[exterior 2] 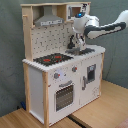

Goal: Play with the kitchen

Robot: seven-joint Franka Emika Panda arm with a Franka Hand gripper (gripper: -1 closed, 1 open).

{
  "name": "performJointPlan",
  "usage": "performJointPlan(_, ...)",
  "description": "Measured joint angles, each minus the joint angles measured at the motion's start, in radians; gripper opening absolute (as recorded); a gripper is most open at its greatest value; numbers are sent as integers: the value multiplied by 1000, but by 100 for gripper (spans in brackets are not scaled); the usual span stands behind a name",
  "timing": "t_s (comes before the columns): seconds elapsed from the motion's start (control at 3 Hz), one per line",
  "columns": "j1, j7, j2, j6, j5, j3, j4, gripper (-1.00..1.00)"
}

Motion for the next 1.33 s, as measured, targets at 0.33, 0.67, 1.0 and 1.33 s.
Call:
performJointPlan(0.33,-27,65,54,9,46,-20,0,100)
performJointPlan(0.67,-37,117,117,63,75,-20,1,100)
performJointPlan(1.0,-70,120,139,80,166,-21,1,100)
performJointPlan(1.33,-76,31,157,85,207,-19,15,100)
